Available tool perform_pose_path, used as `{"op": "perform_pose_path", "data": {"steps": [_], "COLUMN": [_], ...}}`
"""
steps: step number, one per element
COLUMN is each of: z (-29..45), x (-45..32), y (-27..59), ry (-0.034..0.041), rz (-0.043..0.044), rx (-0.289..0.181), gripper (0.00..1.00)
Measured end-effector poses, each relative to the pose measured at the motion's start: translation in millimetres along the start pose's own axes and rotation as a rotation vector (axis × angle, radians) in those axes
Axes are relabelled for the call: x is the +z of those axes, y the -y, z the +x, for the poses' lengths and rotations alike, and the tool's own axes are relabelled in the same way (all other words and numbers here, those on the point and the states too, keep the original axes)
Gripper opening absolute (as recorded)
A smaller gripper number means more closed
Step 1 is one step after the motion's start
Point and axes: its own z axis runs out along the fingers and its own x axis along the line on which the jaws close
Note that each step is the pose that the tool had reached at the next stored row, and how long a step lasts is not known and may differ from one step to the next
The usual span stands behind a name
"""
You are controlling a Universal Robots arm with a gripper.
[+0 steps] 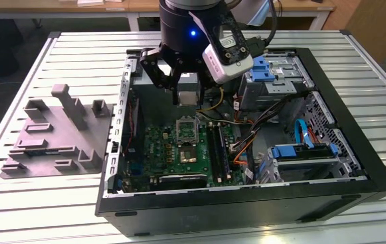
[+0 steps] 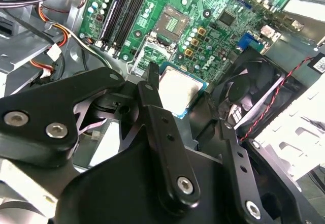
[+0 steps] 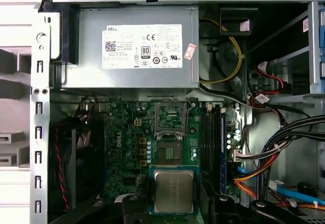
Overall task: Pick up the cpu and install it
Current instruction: 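Place the cpu into insertion slot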
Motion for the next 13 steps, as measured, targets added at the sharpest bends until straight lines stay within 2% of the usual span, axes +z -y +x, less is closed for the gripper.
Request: {"op": "perform_pose_path", "data": {"steps": [4, 13], "z": [0.0, 0.0], "x": [0.0, 0.1], "y": [0.0, 0.0], "ry": [0.0, 0.0], "rz": [-0.0037, -0.0037], "rx": [0.0, 0.0], "gripper": [0.47, 0.47]}}
